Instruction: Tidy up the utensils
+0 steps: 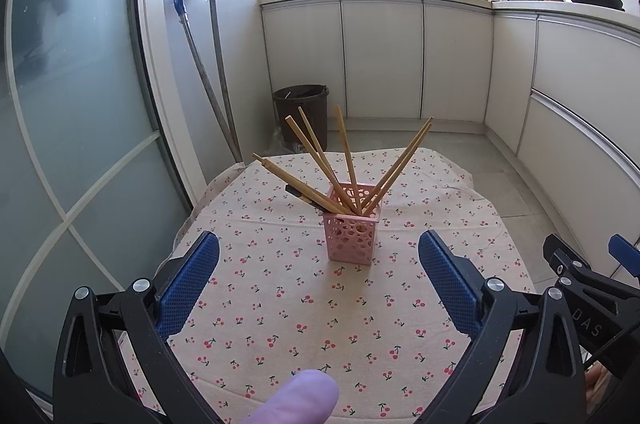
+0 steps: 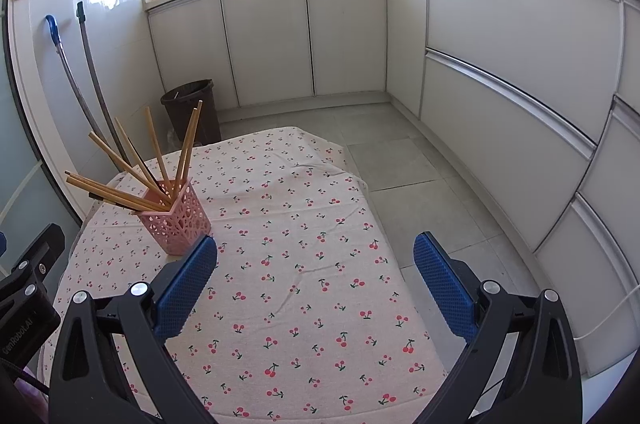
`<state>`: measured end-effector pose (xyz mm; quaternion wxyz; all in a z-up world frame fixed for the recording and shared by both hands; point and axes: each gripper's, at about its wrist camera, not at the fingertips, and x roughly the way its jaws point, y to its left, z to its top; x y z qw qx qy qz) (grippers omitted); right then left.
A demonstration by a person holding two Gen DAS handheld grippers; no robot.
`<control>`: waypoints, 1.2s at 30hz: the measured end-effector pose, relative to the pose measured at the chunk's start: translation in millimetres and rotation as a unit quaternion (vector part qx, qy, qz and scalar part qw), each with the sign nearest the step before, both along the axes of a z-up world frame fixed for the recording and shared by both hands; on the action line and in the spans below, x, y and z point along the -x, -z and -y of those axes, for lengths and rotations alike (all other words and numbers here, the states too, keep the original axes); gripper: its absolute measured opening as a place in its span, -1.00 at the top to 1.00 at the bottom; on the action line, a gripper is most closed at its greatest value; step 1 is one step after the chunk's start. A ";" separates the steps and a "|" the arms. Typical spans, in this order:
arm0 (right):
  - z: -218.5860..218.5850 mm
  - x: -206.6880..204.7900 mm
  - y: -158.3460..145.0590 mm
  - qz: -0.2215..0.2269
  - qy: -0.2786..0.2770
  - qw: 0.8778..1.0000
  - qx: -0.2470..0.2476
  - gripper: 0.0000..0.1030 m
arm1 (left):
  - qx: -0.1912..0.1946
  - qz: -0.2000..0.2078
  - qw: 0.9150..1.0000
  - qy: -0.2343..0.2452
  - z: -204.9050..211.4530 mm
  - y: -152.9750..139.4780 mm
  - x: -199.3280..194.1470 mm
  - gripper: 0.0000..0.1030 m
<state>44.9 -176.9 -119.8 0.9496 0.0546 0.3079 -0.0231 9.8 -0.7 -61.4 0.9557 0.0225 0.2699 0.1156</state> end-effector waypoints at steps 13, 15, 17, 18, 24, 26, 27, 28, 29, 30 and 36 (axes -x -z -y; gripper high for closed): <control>0.5 -0.1 0.2 0.000 0.000 1.000 0.000 -0.86 | 0.001 -0.002 1.000 -0.001 -0.7 1.8 -1.0 -0.86; 0.4 0.0 0.0 0.000 0.000 1.000 0.000 -0.86 | 0.001 -0.004 1.000 -0.002 0.1 1.6 -0.8 -0.86; 0.6 -0.2 0.2 -0.001 0.000 1.000 0.000 -0.86 | 0.001 -0.005 1.000 -0.001 0.5 1.8 -1.3 -0.86; 0.7 -0.2 0.4 -0.001 0.000 1.000 0.000 -0.86 | 0.001 -0.006 1.000 -0.001 0.6 1.9 -1.4 -0.86; -0.3 -0.9 1.3 -0.002 0.001 1.000 0.001 -0.86 | 0.000 -0.005 1.000 -0.002 0.7 2.4 -1.4 -0.86; -1.0 -0.8 1.7 -0.002 0.001 1.000 0.001 -0.86 | 0.001 -0.005 1.000 0.000 0.8 2.2 -1.3 -0.86; -0.9 -0.9 1.6 -0.002 0.001 1.000 0.001 -0.86 | 0.002 -0.004 1.000 0.002 1.2 1.7 -1.2 -0.86; -1.1 -0.9 1.8 -0.002 0.001 1.000 0.002 -0.86 | 0.002 -0.005 1.000 0.004 1.0 1.6 -1.4 -0.86; -1.3 -1.3 1.9 -0.003 0.000 1.000 0.002 -0.86 | 0.002 -0.005 1.000 0.006 0.7 1.4 -1.8 -0.86; -1.6 -1.5 2.4 -0.004 -0.001 1.000 0.001 -0.86 | 0.001 -0.004 1.000 0.004 0.5 1.1 -1.5 -0.86; -3.6 -2.2 2.7 -0.004 -0.004 1.000 0.003 -0.86 | -0.001 -0.004 1.000 0.002 -0.1 1.0 -2.4 -0.86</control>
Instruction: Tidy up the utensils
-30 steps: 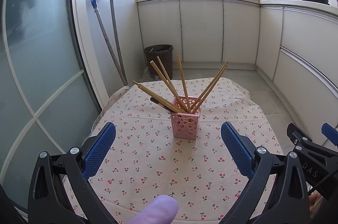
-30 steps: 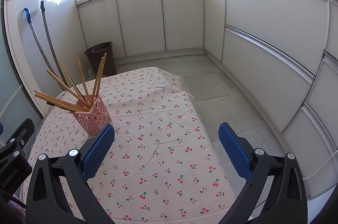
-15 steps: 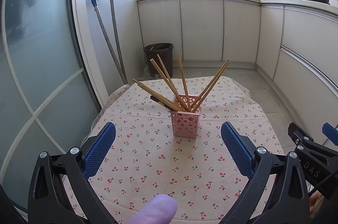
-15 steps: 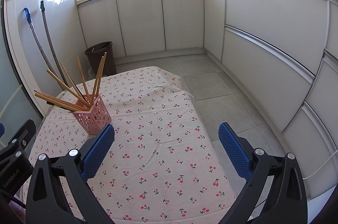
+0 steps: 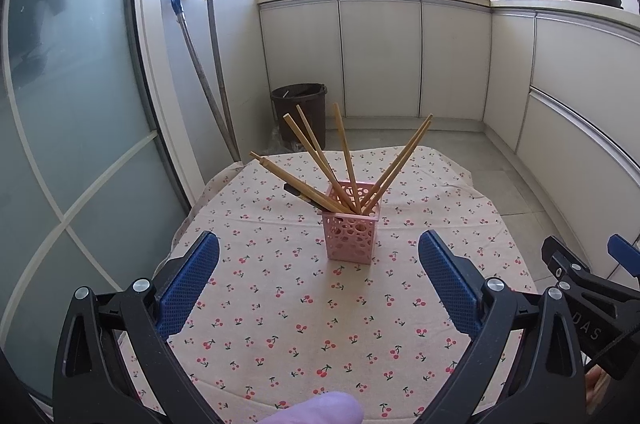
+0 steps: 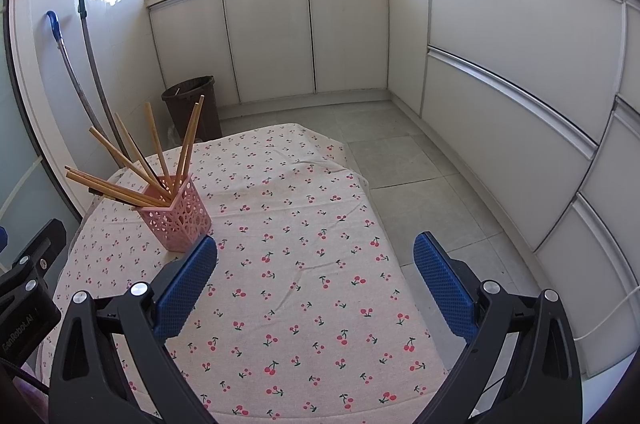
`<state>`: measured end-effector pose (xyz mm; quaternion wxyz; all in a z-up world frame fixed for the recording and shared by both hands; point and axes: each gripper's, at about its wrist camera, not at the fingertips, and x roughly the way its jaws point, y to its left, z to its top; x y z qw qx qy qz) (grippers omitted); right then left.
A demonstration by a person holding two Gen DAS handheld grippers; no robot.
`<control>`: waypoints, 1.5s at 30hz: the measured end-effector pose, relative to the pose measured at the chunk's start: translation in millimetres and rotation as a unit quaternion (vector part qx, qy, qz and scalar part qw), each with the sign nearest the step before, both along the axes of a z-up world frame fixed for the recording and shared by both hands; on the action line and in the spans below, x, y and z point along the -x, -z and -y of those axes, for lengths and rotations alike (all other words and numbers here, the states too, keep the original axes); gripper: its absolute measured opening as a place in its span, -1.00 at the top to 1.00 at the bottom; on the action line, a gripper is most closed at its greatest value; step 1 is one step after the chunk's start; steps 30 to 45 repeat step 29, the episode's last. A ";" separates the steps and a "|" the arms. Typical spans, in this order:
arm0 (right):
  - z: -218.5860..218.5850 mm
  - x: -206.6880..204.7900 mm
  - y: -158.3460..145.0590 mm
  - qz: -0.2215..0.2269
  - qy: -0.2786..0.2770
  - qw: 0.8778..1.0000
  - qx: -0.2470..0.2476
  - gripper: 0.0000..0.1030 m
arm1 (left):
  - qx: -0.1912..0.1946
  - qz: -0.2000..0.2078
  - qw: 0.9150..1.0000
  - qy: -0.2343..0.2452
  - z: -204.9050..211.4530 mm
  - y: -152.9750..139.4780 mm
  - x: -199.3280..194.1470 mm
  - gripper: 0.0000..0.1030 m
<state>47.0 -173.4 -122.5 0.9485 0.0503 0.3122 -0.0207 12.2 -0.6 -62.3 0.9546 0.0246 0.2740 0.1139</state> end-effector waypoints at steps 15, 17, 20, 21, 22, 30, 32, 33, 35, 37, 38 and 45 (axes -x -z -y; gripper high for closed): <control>-1.3 0.0 1.0 -0.003 -0.002 1.000 -0.001 -0.86 | -0.005 0.000 1.000 0.018 4.4 3.5 -0.3 -0.71; -0.8 -0.8 0.9 -0.003 -0.003 1.000 -0.002 -0.86 | -0.009 0.000 1.000 0.021 6.1 4.1 -0.4 -0.68; -1.1 -0.8 0.9 -0.003 -0.003 1.000 -0.002 -0.86 | -0.010 -0.002 1.000 0.024 7.1 5.7 -0.7 -0.67; -1.0 -0.9 1.2 -0.004 -0.003 1.000 -0.002 -0.86 | -0.012 -0.003 1.000 0.025 8.2 5.8 -1.0 -0.67; -1.0 -1.0 1.3 -0.004 -0.003 1.000 -0.001 -0.86 | -0.014 -0.002 1.000 0.024 8.8 5.6 -1.1 -0.69; 0.1 -1.4 2.2 -0.005 -0.002 1.000 -0.002 -0.86 | -0.004 -0.004 1.000 0.004 4.4 4.9 -0.8 -0.84; 0.1 -1.4 2.2 -0.005 -0.002 1.000 -0.002 -0.86 | -0.004 -0.004 1.000 0.004 4.4 4.9 -0.8 -0.84; 0.1 -1.4 2.2 -0.005 -0.002 1.000 -0.002 -0.86 | -0.004 -0.004 1.000 0.004 4.4 4.9 -0.8 -0.84; 0.1 -1.4 2.2 -0.005 -0.002 1.000 -0.002 -0.86 | -0.004 -0.004 1.000 0.004 4.4 4.9 -0.8 -0.84; 0.1 -1.4 2.2 -0.005 -0.002 1.000 -0.002 -0.86 | -0.004 -0.004 1.000 0.004 4.4 4.9 -0.8 -0.84; 0.1 -1.4 2.2 -0.005 -0.002 1.000 -0.002 -0.86 | -0.004 -0.004 1.000 0.004 4.4 4.9 -0.8 -0.84; 0.1 -1.4 2.2 -0.005 -0.002 1.000 -0.002 -0.86 | -0.004 -0.004 1.000 0.004 4.4 4.9 -0.8 -0.84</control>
